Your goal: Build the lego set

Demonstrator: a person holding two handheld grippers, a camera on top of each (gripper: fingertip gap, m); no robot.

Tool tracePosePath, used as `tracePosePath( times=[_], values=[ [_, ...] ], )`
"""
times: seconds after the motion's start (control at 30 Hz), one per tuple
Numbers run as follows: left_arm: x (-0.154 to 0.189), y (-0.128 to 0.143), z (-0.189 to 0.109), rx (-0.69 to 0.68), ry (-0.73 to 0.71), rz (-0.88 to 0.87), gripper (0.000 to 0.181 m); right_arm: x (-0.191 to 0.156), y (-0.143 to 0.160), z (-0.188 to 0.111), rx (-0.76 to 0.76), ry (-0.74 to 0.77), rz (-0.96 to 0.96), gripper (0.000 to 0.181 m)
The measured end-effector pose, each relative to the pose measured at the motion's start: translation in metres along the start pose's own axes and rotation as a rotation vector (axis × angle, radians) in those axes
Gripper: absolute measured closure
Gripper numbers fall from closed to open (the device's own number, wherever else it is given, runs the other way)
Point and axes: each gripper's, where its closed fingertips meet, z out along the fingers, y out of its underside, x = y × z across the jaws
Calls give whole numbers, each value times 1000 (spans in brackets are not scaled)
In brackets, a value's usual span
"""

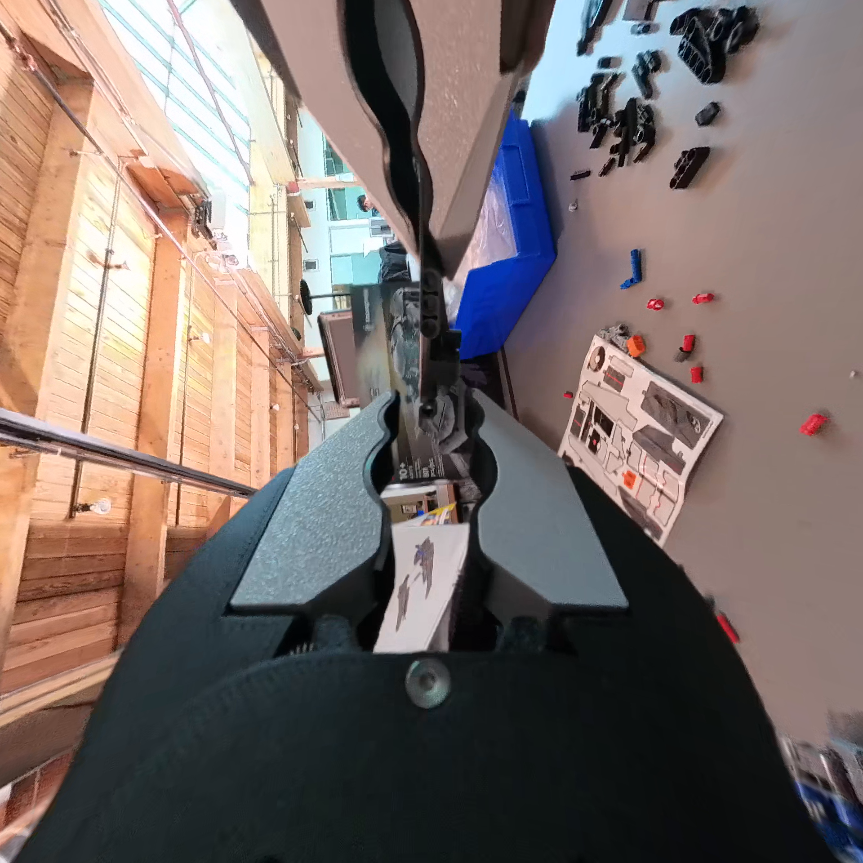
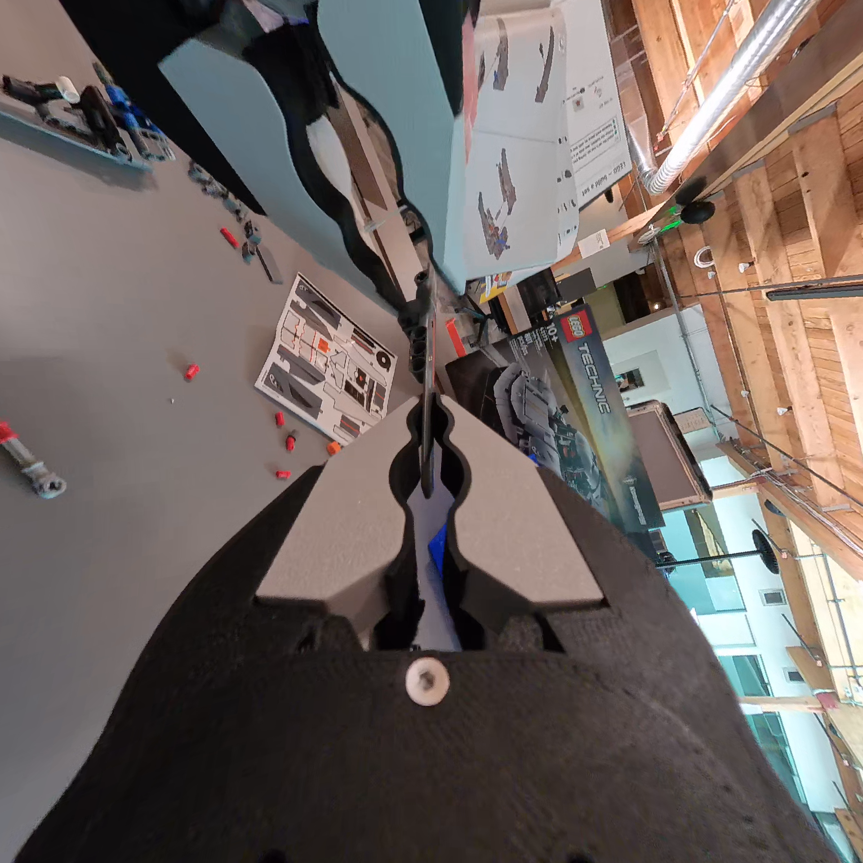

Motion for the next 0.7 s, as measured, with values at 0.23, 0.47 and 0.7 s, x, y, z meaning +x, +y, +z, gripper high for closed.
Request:
tracePosePath(
  times=[0.23,0.47,0.7],
  values=[
    [-10,50,-44,-109,-34,-107,148,-2,-42,22,123,-21,20,181],
    [-7,89,-77,-85,-10,-412,149,-11,-86,33,453,-246,268,181],
    [-15,65,-92,214,99,-787,145,-19,-114,30,685,-555,450,181]
  ],
)
